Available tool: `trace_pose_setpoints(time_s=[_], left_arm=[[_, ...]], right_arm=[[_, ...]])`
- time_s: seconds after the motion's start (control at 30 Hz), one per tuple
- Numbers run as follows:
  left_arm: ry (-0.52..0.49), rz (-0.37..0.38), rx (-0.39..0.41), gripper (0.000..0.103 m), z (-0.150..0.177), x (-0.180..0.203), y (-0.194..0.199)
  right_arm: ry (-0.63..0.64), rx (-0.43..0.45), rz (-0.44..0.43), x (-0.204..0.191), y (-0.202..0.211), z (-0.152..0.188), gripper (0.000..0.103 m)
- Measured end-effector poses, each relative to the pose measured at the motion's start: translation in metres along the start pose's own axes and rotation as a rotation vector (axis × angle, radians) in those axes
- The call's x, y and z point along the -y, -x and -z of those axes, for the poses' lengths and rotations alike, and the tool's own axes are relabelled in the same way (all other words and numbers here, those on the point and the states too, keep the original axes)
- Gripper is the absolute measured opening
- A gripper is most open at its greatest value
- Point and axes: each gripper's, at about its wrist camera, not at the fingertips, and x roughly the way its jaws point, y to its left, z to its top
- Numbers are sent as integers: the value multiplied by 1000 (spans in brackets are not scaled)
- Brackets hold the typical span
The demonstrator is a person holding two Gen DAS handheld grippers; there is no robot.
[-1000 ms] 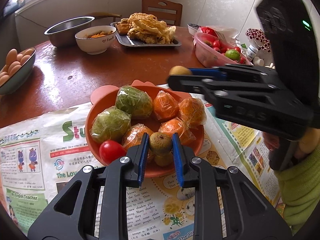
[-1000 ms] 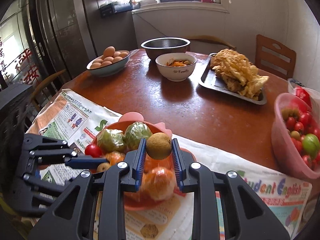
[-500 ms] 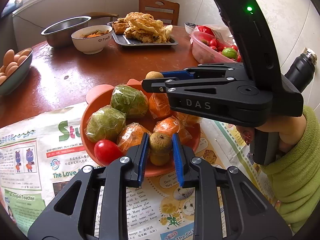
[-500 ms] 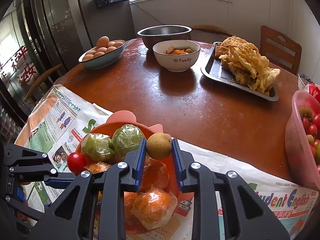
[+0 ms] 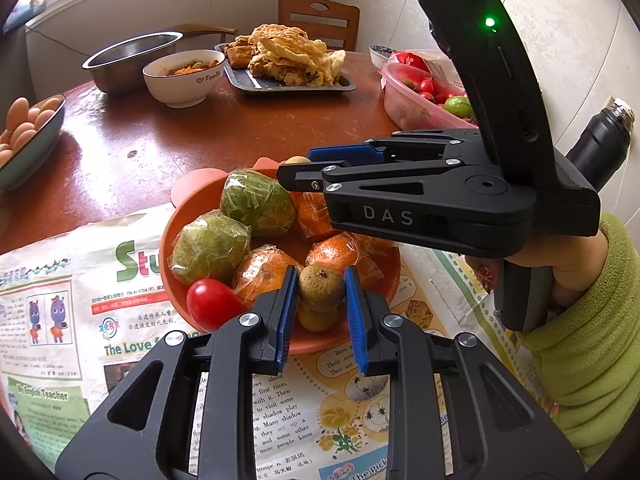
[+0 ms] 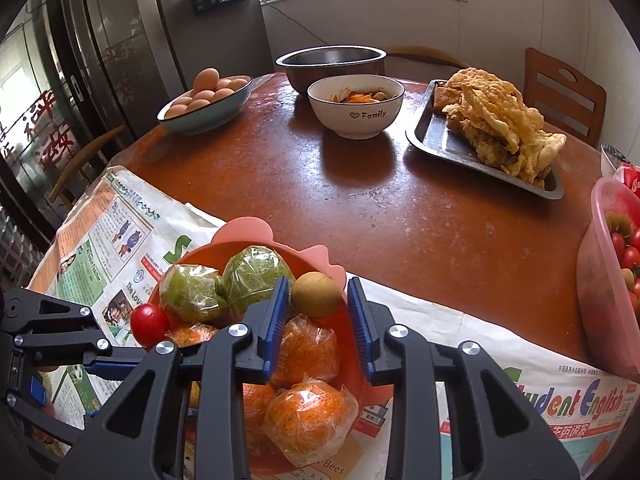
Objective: Organize fruits
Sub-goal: 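Open the right tool over the bowl while the left tool releases its brown fruit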
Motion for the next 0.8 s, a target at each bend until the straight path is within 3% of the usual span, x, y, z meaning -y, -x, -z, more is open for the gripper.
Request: trace_pose_setpoints(time_s=[0.23, 0.8], left_arm=[[2, -1, 1, 17, 0, 0, 0], [8, -6, -1, 18, 7, 1, 5]], right_arm=[[-21, 35, 12, 6, 15, 2, 42], [-36, 84, 38, 5, 52, 18, 47]])
